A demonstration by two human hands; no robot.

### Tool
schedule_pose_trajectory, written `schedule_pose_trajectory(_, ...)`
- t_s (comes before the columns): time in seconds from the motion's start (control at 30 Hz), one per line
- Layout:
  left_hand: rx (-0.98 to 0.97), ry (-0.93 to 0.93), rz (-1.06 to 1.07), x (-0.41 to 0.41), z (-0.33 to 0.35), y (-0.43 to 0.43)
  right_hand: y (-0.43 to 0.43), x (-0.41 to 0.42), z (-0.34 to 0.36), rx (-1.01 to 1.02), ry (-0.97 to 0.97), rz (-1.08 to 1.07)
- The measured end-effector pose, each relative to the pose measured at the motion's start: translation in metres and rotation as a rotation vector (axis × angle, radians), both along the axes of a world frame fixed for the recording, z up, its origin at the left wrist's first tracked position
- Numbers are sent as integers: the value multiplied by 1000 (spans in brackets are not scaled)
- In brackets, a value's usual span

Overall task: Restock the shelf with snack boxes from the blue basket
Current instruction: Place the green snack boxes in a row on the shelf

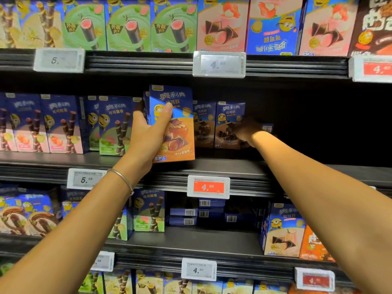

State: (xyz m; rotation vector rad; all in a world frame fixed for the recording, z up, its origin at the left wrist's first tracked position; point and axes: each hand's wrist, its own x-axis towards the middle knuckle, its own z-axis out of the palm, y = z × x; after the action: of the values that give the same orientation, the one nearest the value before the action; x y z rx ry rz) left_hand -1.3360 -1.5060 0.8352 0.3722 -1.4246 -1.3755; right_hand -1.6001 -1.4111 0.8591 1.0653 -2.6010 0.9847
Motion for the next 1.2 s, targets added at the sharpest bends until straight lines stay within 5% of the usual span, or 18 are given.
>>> schedule_pose_trajectory(0.37, 23, -18, -12, -3, 1, -1, 1, -3, -6, -138, -143, 68)
schedule_pose_trajectory(0.57, 46, 59, -48, -9, 3, 11, 16, 13, 9, -310, -114, -98)
schedule_pose_trajectory(0.7, 53, 127, -105, -20, 5, 27, 34, 45, 5, -514, -262, 80)
schedule_pose_trajectory(0.9, 58, 98, -138, -46, 3, 49, 60, 93, 14, -533, -443, 381)
schedule_pose_trajectory(1.2, 82, 10, -208, -68, -3, 67, 100, 90, 6, -407, -358, 473)
